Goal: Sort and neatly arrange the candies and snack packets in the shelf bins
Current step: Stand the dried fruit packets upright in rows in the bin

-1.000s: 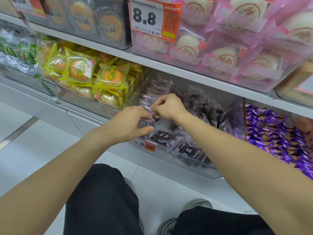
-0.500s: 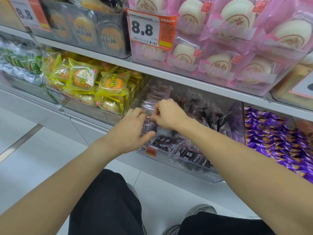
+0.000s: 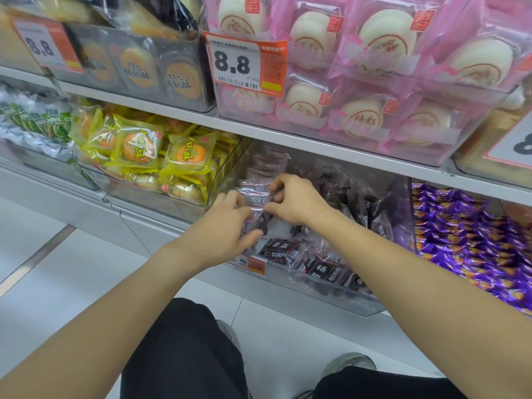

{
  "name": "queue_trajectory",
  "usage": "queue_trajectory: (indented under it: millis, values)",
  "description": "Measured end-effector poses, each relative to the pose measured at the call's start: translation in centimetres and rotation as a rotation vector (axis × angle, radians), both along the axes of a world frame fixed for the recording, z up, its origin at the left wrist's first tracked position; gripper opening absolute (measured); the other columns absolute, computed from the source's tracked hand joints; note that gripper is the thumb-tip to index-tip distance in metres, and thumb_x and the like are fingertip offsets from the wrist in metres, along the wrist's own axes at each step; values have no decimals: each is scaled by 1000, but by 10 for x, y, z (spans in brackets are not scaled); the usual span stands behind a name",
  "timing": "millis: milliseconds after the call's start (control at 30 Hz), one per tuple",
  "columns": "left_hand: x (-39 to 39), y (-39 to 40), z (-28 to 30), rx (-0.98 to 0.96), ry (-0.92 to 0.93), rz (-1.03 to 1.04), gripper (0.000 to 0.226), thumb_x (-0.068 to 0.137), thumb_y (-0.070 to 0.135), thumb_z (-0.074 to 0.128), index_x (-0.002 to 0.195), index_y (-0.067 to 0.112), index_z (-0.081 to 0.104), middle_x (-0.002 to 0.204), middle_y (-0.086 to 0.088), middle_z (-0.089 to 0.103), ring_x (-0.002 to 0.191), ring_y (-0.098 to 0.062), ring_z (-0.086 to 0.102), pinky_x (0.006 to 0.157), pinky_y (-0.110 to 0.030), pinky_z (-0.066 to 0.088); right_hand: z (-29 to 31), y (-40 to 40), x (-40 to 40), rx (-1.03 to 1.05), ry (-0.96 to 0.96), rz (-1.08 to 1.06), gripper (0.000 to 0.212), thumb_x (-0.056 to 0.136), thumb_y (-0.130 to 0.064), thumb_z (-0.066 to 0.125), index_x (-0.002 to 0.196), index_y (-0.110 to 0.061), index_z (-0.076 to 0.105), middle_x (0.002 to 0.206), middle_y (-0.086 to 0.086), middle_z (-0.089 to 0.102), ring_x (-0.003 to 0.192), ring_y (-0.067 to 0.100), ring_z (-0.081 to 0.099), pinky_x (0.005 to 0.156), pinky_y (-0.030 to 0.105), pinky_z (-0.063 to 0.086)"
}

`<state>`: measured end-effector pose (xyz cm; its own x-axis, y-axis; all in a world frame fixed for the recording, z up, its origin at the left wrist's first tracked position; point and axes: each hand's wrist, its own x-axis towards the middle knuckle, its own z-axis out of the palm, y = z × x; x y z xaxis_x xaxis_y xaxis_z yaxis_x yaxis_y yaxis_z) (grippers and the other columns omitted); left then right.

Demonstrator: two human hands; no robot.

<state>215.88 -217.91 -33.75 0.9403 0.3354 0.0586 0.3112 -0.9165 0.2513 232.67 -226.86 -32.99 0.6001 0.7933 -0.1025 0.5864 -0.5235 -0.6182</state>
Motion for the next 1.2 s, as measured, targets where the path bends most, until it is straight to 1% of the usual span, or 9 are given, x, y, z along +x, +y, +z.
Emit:
queue_trajectory:
  millis: [100,200,267,400,533,667,800,933,1200]
  values:
    - [0,4,4,-30,55,-20,44,91,50,59,118,16,66,119,-5,45,113,-25,42,102,-37,38,-6,0,-6,62,359,-51,31,88,-8,70,112,-14,51,103,14,71,85,23,74,65,20,57]
    - [0,7,7,-48,82,-17,51,89,52,62,127,18,61,124,-4,46,119,-22,41,103,-31,35,-2,-7,1,67,519,-22,36,89,6,63,119,-8,50,106,22,69,95,33,72,83,41,61]
    - [2,4,8,-65,38,0,56,87,50,65,131,16,57,125,-4,49,120,-23,42,103,-32,35,6,-16,12,85,410,5,29,90,4,62,117,-5,57,97,13,70,91,28,72,83,39,61]
    - [27,-13,12,-71,-126,8,56,85,49,54,125,11,59,116,-6,56,114,-26,47,99,-41,42,18,-39,43,68,-112,-99,12,88,-20,69,98,-23,65,93,-6,69,81,10,62,68,11,46]
    - [61,-18,7,-2,-104,52,50,92,44,53,129,9,51,129,-9,49,124,-29,42,105,-44,37,11,-42,64,-64,-273,-227,18,84,-29,72,101,-25,69,106,-4,70,97,20,64,82,25,50]
    - [69,-10,-15,75,41,42,62,94,51,49,140,10,40,146,-10,38,136,-30,33,115,-45,27,-1,-31,75,-158,-389,-195,53,79,-48,75,123,-23,60,124,-2,64,109,23,62,88,27,49]
    - [70,-6,-20,83,-13,48,60,94,55,46,137,13,44,141,-7,42,132,-28,37,113,-44,29,-9,-11,84,-129,-497,-100,57,87,-55,63,131,-19,55,128,2,63,112,25,61,91,32,50]
    - [70,-5,-20,59,-63,62,54,94,54,44,133,16,47,134,-4,45,127,-26,40,108,-43,31,-19,7,84,-336,-557,-108,59,80,-39,78,128,-14,56,128,10,58,114,29,56,94,34,48]
    - [66,-2,-20,-17,-98,64,54,95,53,45,136,18,45,139,-1,43,131,-24,38,110,-40,29,2,-27,80,-235,-331,-157,30,80,-28,81,100,-30,59,106,-8,54,98,18,58,76,23,42]
